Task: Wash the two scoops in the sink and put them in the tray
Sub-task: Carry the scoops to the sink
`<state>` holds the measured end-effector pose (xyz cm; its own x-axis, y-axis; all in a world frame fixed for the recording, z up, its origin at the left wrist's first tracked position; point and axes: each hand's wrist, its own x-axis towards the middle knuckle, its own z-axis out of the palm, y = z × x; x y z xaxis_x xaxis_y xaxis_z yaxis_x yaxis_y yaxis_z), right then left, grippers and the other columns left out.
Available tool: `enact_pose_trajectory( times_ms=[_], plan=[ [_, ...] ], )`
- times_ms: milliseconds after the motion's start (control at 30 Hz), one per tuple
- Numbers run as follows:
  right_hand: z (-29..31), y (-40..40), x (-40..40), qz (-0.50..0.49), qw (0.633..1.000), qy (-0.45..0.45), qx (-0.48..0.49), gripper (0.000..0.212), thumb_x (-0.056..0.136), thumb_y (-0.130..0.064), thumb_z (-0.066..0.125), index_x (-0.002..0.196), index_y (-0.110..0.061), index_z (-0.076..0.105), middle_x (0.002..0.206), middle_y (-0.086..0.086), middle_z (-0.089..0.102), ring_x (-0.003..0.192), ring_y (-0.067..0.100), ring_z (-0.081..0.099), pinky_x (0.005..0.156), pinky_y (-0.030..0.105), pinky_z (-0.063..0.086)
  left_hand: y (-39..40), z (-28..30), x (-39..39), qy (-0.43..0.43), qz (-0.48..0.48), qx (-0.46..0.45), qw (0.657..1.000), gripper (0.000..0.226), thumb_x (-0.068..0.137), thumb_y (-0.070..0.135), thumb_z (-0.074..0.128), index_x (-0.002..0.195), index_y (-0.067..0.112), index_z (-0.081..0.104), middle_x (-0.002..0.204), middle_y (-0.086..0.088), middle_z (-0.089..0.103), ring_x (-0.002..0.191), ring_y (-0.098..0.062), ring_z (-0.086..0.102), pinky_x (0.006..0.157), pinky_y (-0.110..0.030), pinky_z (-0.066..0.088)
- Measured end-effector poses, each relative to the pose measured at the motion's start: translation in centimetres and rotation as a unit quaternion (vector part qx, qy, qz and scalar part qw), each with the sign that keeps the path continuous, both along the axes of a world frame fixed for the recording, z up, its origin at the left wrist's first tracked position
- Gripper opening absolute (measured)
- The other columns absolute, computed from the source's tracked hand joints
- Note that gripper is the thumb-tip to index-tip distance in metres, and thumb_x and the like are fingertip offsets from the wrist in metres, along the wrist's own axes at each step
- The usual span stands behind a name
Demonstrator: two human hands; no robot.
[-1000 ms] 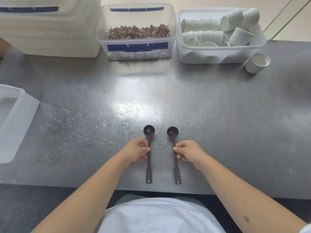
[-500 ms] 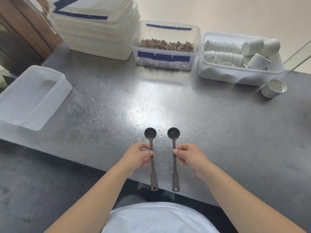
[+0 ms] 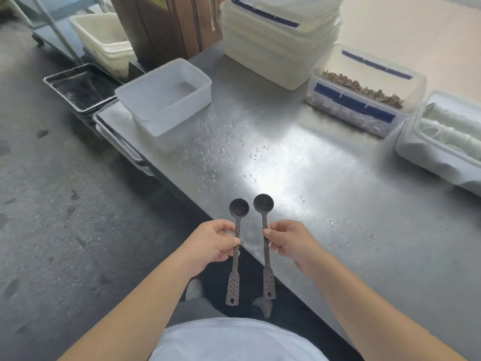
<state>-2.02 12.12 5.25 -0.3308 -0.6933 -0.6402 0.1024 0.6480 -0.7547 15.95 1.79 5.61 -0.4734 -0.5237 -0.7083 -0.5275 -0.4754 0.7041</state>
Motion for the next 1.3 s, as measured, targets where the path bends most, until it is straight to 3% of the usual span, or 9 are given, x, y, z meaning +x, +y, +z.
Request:
enact_pose_trajectory(
  times_ms=[233, 533, 700, 1033, 1300],
  plan=[
    [1.2, -5.4, 7.8, 0.098, 0.995, 0.024, 0.011, 0.024, 0.091, -0.021, 0.065, 0.068, -0.016, 0.069, 0.059, 0.000, 0.061, 0.058, 0.013, 0.054, 0.053, 0.020, 0.042, -1.9, 0.5, 9.4, -0.004, 0.085, -0.024, 0.996, 0.020, 0.081, 0.010, 0.070, 0.098, 0.019, 0.067, 0.090, -0.006, 0.075, 0.078, -0.016, 0.075, 0.070, -0.030, 0.055],
    [2.4, -13.3, 23.7, 0.245, 0.969, 0.030, -0.003, 0.025, 0.090, -0.024, 0.064, 0.065, -0.022, 0.067, 0.062, -0.003, 0.062, 0.060, 0.010, 0.059, 0.060, 0.021, 0.046, -4.9, 1.5, 26.6, 0.021, 0.220, -0.035, 0.975, 0.021, 0.079, 0.012, 0.069, 0.097, 0.022, 0.066, 0.081, 0.001, 0.075, 0.075, -0.013, 0.073, 0.061, -0.025, 0.048],
    [3.0, -17.2, 34.0, 0.310, 0.950, 0.009, -0.022, 0.023, 0.091, -0.021, 0.063, 0.068, -0.017, 0.067, 0.058, -0.002, 0.060, 0.057, 0.009, 0.056, 0.055, 0.018, 0.045, -5.6, 1.9, 36.4, 0.030, 0.315, -0.051, 0.947, 0.020, 0.081, 0.011, 0.069, 0.095, 0.024, 0.065, 0.077, 0.006, 0.071, 0.071, -0.011, 0.071, 0.057, -0.023, 0.047],
    [3.5, -22.6, 52.2, 0.477, 0.878, -0.037, -0.013, 0.024, 0.091, -0.016, 0.064, 0.068, -0.017, 0.068, 0.056, 0.000, 0.060, 0.052, 0.009, 0.054, 0.051, 0.017, 0.044, -3.9, 3.0, 52.2, 0.027, 0.494, -0.069, 0.866, 0.024, 0.084, 0.009, 0.068, 0.104, 0.021, 0.063, 0.083, 0.002, 0.067, 0.059, -0.003, 0.063, 0.053, -0.020, 0.049],
    [2.8, -28.0, 64.8, 0.599, 0.796, -0.085, 0.002, 0.017, 0.093, -0.006, 0.060, 0.076, -0.007, 0.063, 0.059, 0.003, 0.056, 0.050, 0.009, 0.053, 0.055, 0.022, 0.040, -3.7, 2.9, 60.9, 0.016, 0.633, -0.062, 0.772, 0.026, 0.083, 0.008, 0.069, 0.105, 0.019, 0.062, 0.083, 0.001, 0.065, 0.062, -0.008, 0.061, 0.052, -0.020, 0.047]
  ],
)
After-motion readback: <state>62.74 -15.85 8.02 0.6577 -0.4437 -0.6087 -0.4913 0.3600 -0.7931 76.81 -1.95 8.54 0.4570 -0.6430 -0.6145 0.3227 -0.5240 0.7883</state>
